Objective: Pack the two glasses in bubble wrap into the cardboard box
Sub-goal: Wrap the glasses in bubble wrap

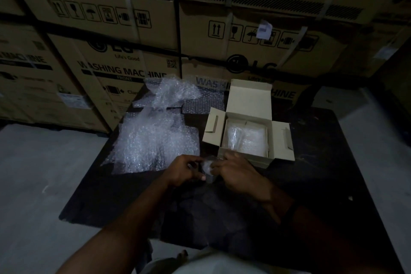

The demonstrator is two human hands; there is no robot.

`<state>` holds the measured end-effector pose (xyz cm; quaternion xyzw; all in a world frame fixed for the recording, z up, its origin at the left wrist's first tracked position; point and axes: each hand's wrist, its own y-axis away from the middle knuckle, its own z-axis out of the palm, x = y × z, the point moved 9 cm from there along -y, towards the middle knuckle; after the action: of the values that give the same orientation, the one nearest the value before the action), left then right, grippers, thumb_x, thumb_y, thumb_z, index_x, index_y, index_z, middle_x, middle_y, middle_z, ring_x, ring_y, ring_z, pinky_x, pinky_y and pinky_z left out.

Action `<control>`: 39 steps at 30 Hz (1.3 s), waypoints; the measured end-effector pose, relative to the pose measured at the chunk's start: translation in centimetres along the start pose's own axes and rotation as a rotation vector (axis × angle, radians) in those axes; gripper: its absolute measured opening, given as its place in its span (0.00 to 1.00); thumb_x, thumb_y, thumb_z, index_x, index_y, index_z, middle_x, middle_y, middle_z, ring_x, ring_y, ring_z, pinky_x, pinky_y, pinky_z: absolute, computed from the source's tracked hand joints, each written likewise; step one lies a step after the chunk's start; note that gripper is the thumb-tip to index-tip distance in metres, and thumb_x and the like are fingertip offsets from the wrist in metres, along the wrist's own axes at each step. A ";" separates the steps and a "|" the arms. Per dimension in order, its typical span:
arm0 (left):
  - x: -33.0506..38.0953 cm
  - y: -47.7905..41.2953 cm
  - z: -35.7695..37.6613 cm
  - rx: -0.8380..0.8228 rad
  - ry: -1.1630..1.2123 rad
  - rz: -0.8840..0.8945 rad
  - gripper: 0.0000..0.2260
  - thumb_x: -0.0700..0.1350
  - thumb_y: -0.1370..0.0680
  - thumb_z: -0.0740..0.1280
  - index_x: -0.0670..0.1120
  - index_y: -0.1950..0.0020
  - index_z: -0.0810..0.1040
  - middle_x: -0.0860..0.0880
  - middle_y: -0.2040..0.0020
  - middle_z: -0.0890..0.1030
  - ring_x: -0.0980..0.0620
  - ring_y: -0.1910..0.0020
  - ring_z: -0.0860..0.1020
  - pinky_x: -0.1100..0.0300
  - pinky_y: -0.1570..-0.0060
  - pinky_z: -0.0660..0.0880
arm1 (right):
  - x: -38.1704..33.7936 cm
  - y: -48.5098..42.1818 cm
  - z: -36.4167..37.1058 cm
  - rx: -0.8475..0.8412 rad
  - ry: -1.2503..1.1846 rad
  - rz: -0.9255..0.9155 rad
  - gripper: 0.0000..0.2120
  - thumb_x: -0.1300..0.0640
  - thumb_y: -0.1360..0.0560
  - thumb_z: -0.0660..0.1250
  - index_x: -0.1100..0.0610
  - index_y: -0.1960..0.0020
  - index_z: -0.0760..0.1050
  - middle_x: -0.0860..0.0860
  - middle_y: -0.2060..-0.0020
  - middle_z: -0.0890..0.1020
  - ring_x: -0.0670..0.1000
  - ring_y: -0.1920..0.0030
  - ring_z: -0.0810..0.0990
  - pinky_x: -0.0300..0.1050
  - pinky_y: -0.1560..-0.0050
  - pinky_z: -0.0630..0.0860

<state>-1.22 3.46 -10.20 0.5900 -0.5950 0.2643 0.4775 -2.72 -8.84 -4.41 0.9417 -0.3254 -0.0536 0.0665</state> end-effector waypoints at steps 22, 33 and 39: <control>1.1 -14.5 -11.9 0.316 -0.788 -0.015 0.32 0.66 0.31 0.50 0.50 0.41 0.79 0.44 0.37 0.77 0.41 0.36 0.72 0.49 0.39 0.71 | 13.6 1.8 4.5 -0.037 -0.215 0.713 0.31 0.39 0.20 0.36 0.53 0.23 0.54 0.50 0.23 0.58 0.51 0.24 0.55 0.56 0.26 0.53; -3.6 -21.4 -14.5 0.192 -0.933 -0.378 0.23 0.63 0.23 0.56 0.57 0.30 0.67 0.46 0.27 0.65 0.38 0.27 0.56 0.36 0.31 0.47 | 13.8 1.6 4.1 0.036 -0.129 0.712 0.48 0.31 0.33 0.22 0.51 0.24 0.57 0.47 0.25 0.61 0.49 0.24 0.55 0.54 0.26 0.45; -0.1 -20.4 -15.0 0.484 -0.673 -0.017 0.09 0.44 0.28 0.67 0.47 0.49 0.81 0.43 0.50 0.82 0.42 0.45 0.77 0.47 0.36 0.65 | 13.9 1.6 4.4 -0.009 -0.158 0.724 0.44 0.36 0.33 0.27 0.49 0.23 0.53 0.45 0.24 0.59 0.47 0.23 0.51 0.52 0.26 0.43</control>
<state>22.07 13.35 -9.25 0.7438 -0.6336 0.1848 0.1058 6.60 -19.08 -9.28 0.7583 -0.6413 -0.1007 0.0599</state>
